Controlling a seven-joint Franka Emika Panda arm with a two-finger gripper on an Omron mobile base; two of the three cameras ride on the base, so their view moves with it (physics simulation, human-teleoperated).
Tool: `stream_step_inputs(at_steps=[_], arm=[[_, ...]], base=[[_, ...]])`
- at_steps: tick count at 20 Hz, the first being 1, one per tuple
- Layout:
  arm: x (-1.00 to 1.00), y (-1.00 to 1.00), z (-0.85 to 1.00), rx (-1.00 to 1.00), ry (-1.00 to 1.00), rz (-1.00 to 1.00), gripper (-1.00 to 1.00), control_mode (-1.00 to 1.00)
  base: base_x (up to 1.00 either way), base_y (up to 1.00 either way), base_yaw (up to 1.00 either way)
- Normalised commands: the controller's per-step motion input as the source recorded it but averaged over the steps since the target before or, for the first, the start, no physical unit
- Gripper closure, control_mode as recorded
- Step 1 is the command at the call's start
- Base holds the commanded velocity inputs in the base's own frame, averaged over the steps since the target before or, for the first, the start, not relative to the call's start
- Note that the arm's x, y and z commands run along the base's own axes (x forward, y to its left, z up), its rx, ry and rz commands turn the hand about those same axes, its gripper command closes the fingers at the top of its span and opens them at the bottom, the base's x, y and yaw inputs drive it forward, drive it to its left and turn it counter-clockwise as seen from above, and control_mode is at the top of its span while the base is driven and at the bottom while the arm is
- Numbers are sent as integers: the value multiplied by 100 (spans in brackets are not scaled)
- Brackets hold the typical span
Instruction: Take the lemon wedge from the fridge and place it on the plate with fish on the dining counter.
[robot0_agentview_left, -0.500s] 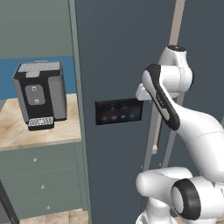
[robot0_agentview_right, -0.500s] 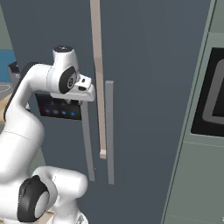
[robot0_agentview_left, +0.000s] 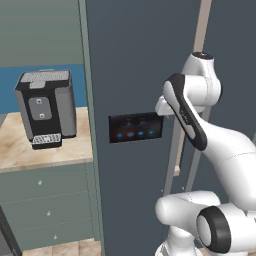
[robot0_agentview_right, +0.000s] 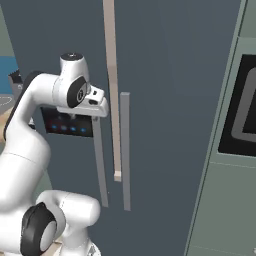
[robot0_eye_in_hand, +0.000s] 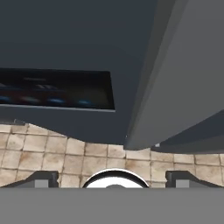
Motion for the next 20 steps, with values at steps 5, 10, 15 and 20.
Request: stream_step_inputs(at_steps=[5,10,15,20], arm=[[-50,-1,-4,0,0,-2,-100,-100],[-92,-16,-14,0,0,-3,-100,-100],[-34,-57,-6,-4,-3,-9,-100,-100],[8,-41,-1,-3,-4,-5,-100,-100]], base=[[0,0,0],[0,0,0],[0,0,0],[0,0,0]])
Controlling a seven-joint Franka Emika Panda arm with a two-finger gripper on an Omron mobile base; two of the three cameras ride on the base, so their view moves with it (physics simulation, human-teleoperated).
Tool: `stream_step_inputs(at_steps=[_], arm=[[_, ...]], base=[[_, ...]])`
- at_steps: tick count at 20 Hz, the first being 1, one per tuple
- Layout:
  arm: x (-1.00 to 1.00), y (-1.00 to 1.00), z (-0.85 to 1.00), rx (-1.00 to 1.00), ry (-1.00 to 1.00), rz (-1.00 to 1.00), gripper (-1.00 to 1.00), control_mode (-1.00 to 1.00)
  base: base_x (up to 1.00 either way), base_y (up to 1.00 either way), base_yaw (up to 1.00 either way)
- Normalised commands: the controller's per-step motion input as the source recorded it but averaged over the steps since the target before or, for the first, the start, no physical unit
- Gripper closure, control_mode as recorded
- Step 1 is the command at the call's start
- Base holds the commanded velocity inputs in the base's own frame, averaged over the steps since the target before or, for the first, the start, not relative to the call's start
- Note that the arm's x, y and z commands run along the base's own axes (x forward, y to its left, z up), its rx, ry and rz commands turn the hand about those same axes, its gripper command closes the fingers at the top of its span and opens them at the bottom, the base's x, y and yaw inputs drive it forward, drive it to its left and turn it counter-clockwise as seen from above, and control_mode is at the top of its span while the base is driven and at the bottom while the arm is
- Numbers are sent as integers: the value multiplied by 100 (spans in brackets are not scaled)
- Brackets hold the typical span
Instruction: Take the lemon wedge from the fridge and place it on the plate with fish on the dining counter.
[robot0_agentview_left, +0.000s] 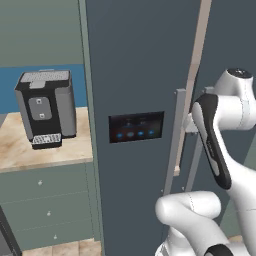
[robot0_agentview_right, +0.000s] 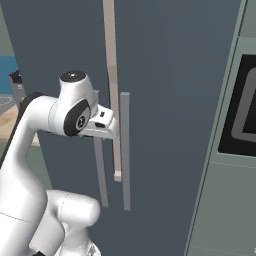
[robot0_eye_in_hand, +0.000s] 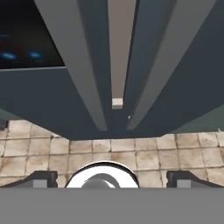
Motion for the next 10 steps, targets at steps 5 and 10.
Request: stream_step_inputs(at_steps=[5,10], arm=[[0,0,0,0,0,0,-100,-100],[0,0,0,0,0,0,-100,-100]], base=[[0,0,0],[0,0,0]])
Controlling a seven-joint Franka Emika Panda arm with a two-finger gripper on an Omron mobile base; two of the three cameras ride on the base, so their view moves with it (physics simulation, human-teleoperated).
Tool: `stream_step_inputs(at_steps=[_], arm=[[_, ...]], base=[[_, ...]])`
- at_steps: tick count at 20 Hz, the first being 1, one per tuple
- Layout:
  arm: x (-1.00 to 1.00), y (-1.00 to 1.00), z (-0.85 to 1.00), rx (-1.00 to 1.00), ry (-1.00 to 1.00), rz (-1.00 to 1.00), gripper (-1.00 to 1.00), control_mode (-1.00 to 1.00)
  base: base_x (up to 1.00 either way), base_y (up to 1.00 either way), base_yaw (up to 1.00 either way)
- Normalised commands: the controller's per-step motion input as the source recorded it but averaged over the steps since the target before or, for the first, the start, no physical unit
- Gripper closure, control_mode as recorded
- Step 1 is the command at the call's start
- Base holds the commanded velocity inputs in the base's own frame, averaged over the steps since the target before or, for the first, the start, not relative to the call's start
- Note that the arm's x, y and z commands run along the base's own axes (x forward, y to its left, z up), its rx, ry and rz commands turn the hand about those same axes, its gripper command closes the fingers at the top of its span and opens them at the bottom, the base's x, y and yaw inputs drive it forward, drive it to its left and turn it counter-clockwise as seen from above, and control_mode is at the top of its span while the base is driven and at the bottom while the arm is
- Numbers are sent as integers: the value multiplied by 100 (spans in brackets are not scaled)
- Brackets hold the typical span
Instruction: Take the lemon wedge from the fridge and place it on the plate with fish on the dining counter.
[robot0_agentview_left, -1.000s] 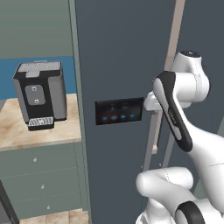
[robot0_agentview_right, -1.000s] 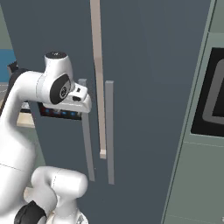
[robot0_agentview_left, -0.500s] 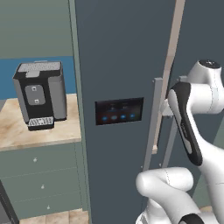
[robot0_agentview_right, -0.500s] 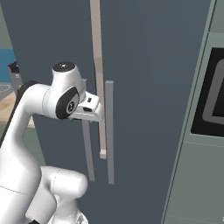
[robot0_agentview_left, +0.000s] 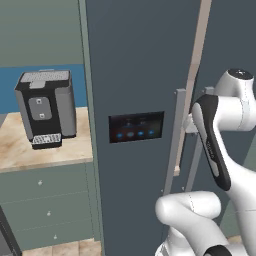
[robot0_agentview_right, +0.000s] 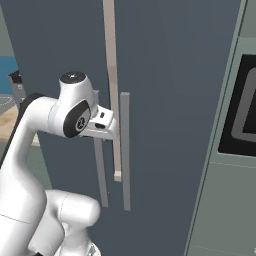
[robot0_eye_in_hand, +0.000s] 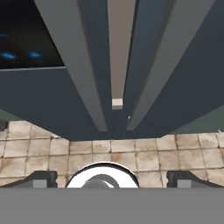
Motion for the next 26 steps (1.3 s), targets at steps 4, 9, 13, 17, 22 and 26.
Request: stream_step_inputs(at_steps=[4,9,13,17,22,26], arm=[[-32,0,-7,0,1,-1,-100,-100],[0,0,0,0,0,0,-100,100],[0,0,0,0,0,0,-100,100],[0,0,0,0,0,0,-100,100],[0,0,0,0,0,0,-100,100],[0,0,0,0,0,0,-100,100]], base=[[0,0,0],[-81,-2,-4],[-59,-17,-4],[-27,-35,-3],[-7,-35,0],[0,-16,1]])
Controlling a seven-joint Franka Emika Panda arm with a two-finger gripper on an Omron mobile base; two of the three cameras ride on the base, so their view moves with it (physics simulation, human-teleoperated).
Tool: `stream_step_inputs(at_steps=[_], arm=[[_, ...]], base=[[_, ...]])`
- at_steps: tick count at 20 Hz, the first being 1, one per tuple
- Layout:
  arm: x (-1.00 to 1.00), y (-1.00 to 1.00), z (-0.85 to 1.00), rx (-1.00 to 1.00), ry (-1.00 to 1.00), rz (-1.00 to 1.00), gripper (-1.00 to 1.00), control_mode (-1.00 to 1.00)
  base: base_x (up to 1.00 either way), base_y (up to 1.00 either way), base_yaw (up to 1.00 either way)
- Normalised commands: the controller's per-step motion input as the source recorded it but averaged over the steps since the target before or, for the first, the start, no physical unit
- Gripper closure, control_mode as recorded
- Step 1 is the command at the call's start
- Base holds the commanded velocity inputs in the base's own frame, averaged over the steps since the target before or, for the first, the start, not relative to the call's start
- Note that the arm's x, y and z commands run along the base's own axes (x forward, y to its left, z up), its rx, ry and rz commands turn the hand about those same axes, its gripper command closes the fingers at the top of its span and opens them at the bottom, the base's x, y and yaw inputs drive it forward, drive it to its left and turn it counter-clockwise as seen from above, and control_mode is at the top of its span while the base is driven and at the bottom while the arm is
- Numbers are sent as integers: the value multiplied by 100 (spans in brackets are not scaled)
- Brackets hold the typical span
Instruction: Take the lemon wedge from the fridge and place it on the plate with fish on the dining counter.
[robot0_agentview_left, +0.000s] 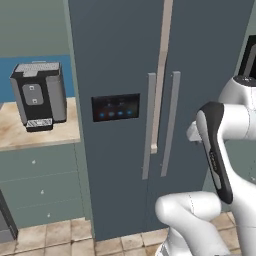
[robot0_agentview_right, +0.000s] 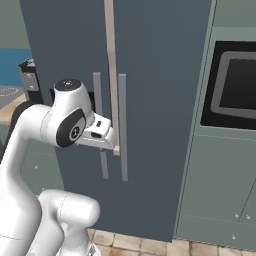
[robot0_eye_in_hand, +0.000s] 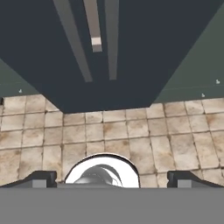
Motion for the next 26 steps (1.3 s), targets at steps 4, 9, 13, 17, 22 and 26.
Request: stream_step_inputs(at_steps=[4,9,13,17,22,26], arm=[[0,0,0,0,0,0,-100,100],[0,0,0,0,0,0,-100,100],[0,0,0,0,0,0,-100,100],[0,0,0,0,0,0,-100,100],[0,-17,0,0,0,2,-100,-100],[4,-16,0,0,0,1,-100,-100]], base=[[5,-7,0],[0,-15,0],[0,-29,3],[0,-28,6],[0,-12,2],[0,0,0]])
